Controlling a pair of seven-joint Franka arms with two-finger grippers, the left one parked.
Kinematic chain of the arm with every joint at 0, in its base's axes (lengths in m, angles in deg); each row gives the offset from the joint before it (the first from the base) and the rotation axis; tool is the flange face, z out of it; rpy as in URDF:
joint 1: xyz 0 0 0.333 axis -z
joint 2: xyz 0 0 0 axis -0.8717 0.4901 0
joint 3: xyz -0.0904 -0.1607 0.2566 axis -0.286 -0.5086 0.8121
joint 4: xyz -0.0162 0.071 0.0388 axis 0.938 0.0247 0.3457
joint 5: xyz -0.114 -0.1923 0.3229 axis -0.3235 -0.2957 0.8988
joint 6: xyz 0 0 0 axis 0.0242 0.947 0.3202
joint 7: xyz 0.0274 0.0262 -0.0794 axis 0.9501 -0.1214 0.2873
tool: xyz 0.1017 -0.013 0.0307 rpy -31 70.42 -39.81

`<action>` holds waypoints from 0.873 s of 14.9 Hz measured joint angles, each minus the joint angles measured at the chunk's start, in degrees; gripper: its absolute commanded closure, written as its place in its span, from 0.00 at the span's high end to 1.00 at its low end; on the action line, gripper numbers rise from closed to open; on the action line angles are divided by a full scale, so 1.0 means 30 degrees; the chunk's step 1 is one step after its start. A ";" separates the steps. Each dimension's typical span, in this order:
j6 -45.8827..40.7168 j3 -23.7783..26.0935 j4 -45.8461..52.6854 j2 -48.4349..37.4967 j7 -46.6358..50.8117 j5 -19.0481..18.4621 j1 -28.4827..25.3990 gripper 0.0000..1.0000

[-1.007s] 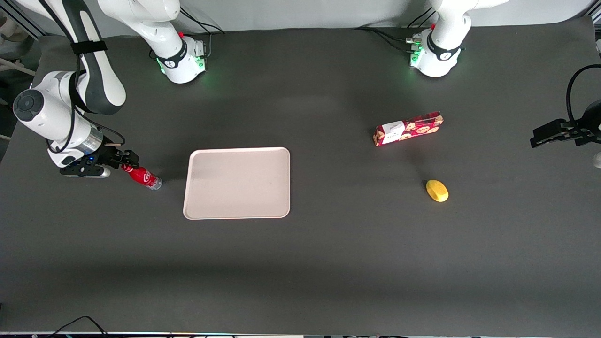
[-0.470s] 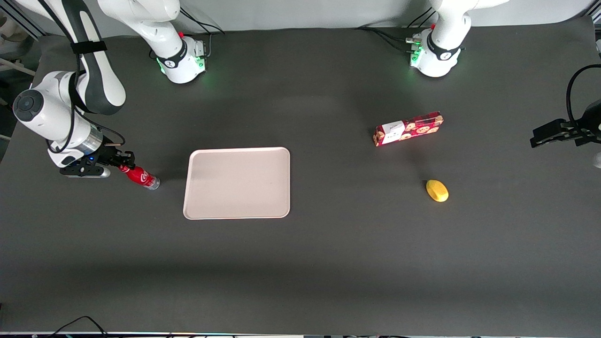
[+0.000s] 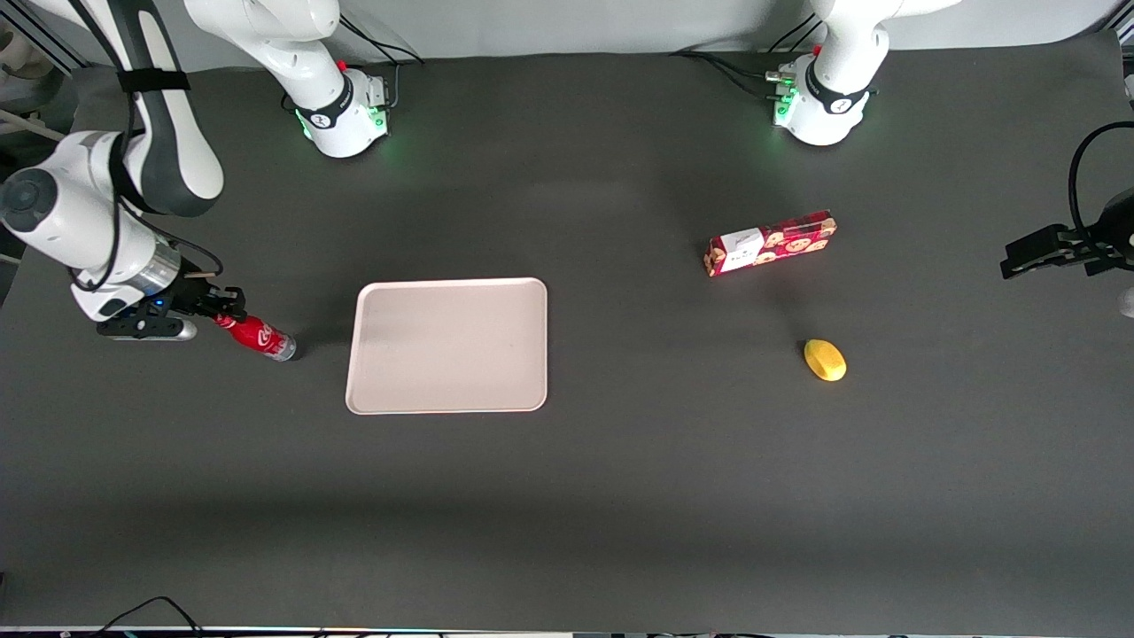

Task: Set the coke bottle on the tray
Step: 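Lift the bottle and carry it over the white tray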

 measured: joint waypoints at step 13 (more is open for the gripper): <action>-0.8168 0.1036 0.7084 -0.0094 0.1843 0.1031 -0.1634 0.00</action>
